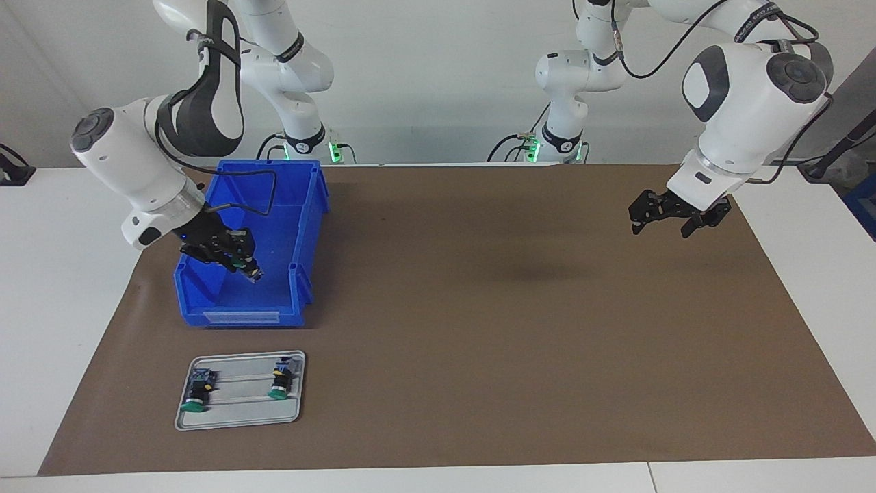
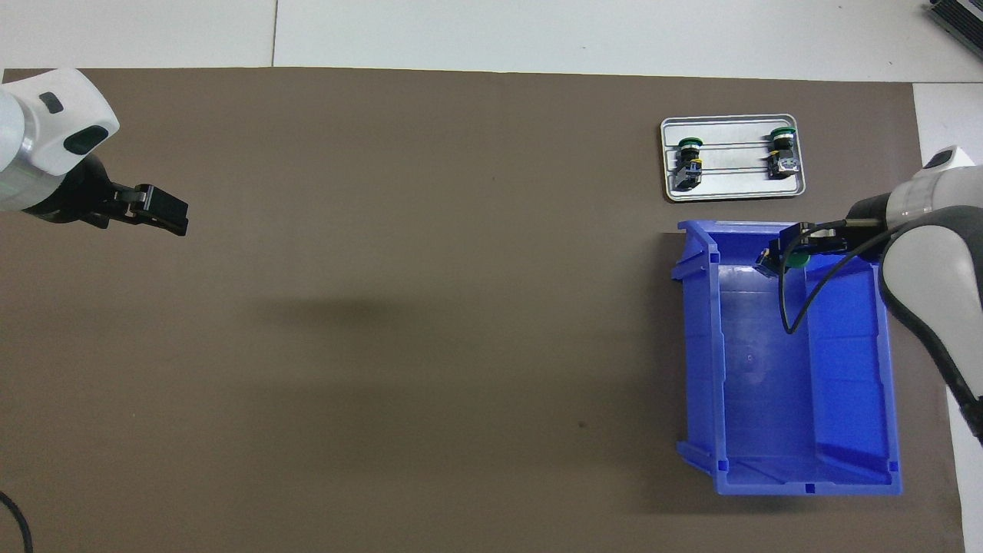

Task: Place and press button with both arms

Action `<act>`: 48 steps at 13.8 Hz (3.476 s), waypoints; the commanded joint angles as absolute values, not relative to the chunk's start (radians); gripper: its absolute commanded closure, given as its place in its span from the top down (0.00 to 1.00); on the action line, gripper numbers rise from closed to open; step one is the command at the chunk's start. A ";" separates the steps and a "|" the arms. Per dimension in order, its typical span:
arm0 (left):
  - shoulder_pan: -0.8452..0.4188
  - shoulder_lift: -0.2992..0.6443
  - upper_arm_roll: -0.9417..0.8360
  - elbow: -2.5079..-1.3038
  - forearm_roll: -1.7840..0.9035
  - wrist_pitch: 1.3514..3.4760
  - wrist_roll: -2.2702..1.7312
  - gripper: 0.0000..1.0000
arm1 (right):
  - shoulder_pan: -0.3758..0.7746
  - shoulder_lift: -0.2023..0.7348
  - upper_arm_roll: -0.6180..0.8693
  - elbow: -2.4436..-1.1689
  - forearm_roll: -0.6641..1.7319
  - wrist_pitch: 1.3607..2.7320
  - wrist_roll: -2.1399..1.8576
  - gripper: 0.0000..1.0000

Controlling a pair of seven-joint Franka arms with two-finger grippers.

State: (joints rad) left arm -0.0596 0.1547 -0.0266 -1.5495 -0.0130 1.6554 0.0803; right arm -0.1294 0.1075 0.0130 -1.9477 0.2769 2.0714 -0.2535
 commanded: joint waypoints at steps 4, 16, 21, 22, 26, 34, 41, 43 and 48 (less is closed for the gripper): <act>-0.054 0.127 -0.026 -1.545 -0.009 1.677 0.097 1.00 | -0.141 0.155 0.026 -2.042 0.311 2.247 -0.415 0.00; -0.043 0.087 -0.020 -1.535 -0.009 1.655 0.129 1.00 | -0.135 0.186 0.026 -2.077 0.311 2.326 -0.353 0.83; -0.041 0.072 -0.020 -1.565 -0.011 1.654 0.117 1.00 | -0.127 0.129 0.021 -2.068 0.293 2.272 -0.290 0.97; -0.041 0.072 -0.020 -1.569 -0.011 1.655 0.115 1.00 | -0.127 0.114 0.020 -2.068 0.285 2.248 -0.264 0.97; -0.041 0.066 -0.020 -1.580 -0.011 1.661 0.112 1.00 | -0.104 0.028 0.029 -2.068 0.083 2.180 -0.025 0.97; -0.041 0.063 -0.020 -1.589 -0.011 1.658 0.097 1.00 | -0.048 -0.012 0.031 -1.757 0.026 1.781 0.198 0.98; -0.041 0.051 -0.020 -1.597 -0.011 1.657 0.097 1.00 | 0.006 0.011 0.032 -1.564 0.020 1.591 0.199 0.99; -0.041 0.049 -0.020 -1.595 -0.011 1.657 0.097 1.00 | 0.015 -0.001 0.034 -1.597 0.018 1.589 0.198 0.99; -0.041 0.051 -0.020 -1.595 -0.011 1.657 0.097 1.00 | 0.015 -0.015 0.034 -1.624 -0.004 1.601 0.186 0.99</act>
State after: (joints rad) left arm -0.0481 0.0825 -0.0162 -1.5579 -0.0126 1.6551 0.1023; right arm 0.0204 -0.0015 0.0266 -1.6064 0.0316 1.5997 0.1791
